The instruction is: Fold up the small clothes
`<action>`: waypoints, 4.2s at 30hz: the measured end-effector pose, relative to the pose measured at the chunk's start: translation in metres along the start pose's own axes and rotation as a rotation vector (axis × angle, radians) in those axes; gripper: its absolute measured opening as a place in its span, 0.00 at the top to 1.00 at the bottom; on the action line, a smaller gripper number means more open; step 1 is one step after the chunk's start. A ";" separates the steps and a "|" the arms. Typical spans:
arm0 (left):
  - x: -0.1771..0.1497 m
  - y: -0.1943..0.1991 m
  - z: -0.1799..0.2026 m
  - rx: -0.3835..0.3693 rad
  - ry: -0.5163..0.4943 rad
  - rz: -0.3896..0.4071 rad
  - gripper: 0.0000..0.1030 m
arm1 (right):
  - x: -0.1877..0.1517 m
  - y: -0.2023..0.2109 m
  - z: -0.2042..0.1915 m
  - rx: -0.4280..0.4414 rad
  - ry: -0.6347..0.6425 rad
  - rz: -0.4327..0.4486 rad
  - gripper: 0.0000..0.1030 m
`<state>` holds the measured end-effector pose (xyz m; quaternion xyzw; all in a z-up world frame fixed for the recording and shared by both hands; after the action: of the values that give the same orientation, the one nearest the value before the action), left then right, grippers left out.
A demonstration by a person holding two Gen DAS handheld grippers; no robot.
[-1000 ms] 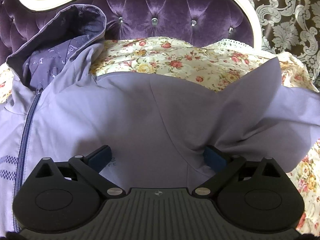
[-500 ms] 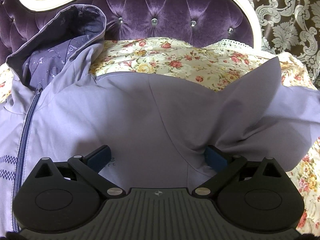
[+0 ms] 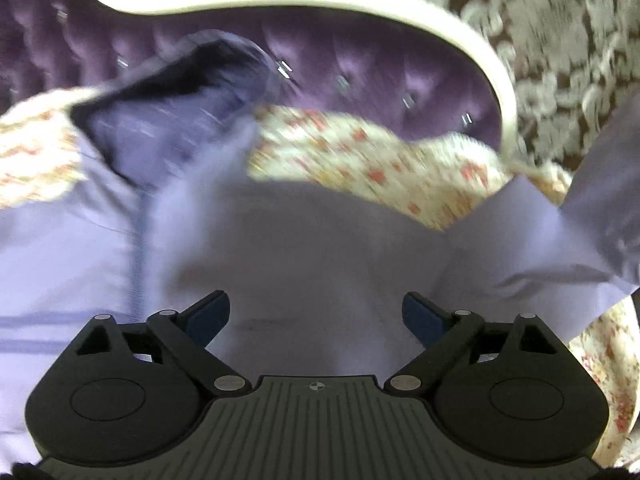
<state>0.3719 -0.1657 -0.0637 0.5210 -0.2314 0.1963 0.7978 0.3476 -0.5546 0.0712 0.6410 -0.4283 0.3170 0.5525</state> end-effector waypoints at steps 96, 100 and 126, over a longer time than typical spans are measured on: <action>-0.044 0.056 -0.168 0.083 -0.109 0.120 0.00 | -0.153 -0.173 -0.108 0.084 0.314 -0.391 0.92; -0.043 0.056 -0.167 0.093 -0.098 0.122 0.00 | -0.138 -0.143 -0.104 0.065 0.286 -0.303 0.66; -0.047 0.073 -0.156 0.188 0.030 0.222 0.01 | -0.171 -0.057 -0.187 0.081 0.605 -0.200 0.09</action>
<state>0.3188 0.0029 -0.0911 0.5616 -0.2561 0.3119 0.7223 0.3371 -0.3358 -0.0688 0.5781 -0.1663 0.4541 0.6572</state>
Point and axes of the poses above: each gripper's, at about its wrist camera, not at the fingertips, and y roughly against the way its jaws point, z to its right, x to its top, the point moved 4 cm from there along -y, roughly the way its jaws point, and after that the axes turned 15 degrees about y, right-handed, at the moved point
